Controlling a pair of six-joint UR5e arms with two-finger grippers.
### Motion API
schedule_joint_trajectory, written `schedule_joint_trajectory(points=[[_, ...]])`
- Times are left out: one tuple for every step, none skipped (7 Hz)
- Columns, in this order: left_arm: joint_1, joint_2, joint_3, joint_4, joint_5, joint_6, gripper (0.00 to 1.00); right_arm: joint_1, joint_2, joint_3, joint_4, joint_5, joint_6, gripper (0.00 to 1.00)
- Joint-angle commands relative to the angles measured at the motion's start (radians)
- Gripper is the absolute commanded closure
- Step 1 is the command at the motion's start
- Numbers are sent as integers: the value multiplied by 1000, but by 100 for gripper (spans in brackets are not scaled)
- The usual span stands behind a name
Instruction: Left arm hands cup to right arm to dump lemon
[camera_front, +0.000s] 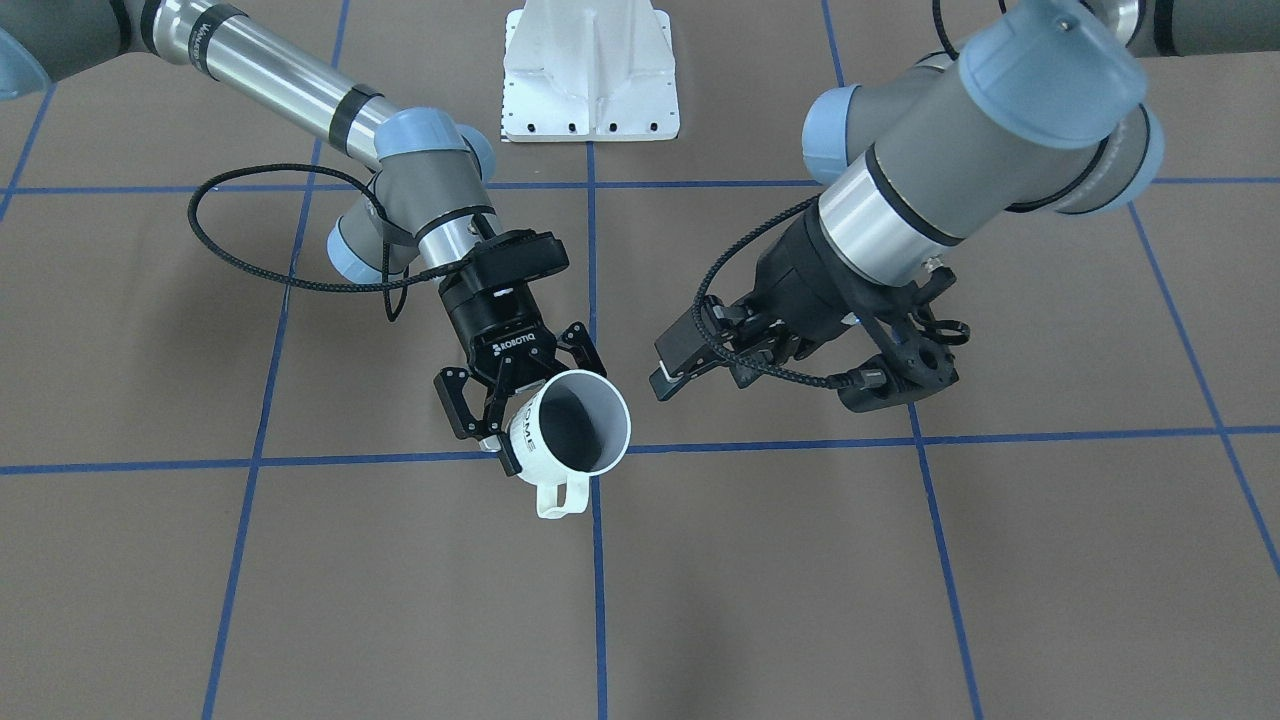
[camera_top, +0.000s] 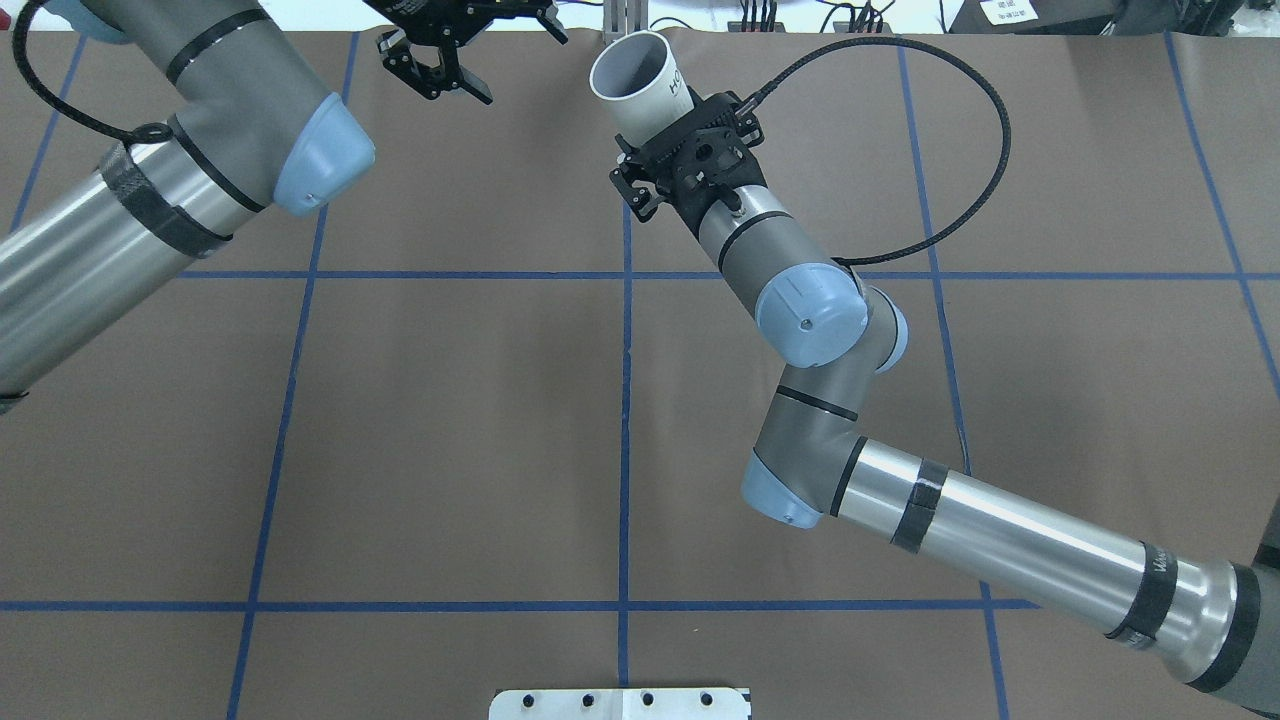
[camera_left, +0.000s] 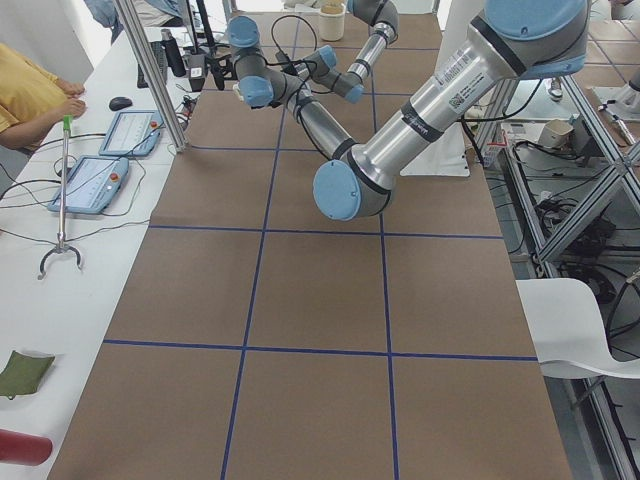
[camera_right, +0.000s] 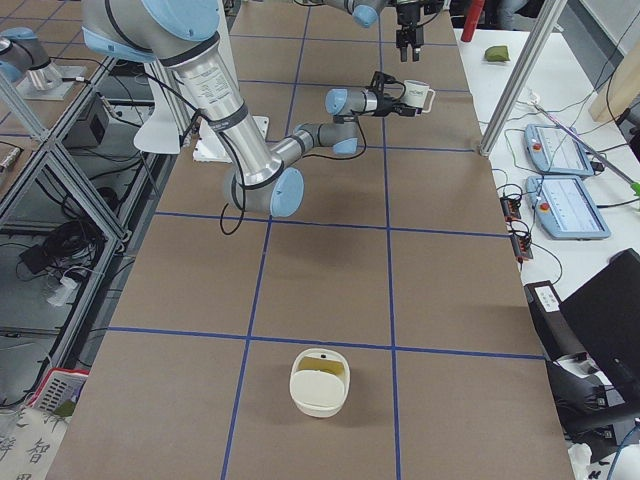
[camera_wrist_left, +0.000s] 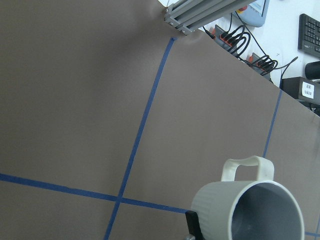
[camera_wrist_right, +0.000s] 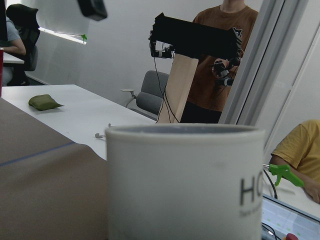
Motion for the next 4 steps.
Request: schedule_joint_trajectory(points=[[32, -7, -1, 0, 41, -3, 31, -7, -4, 7, -22, -3, -158, 100], [41, -6, 1, -1, 41, -2, 44, -14, -2, 10, -22, -13, -160, 100], [45, -6, 1, -1, 43, -3, 52, -16, -1, 11, -22, -17, -158, 100], [53, -6, 1, -1, 41, -2, 59, -16, 1, 12, -20, -19, -153, 100]])
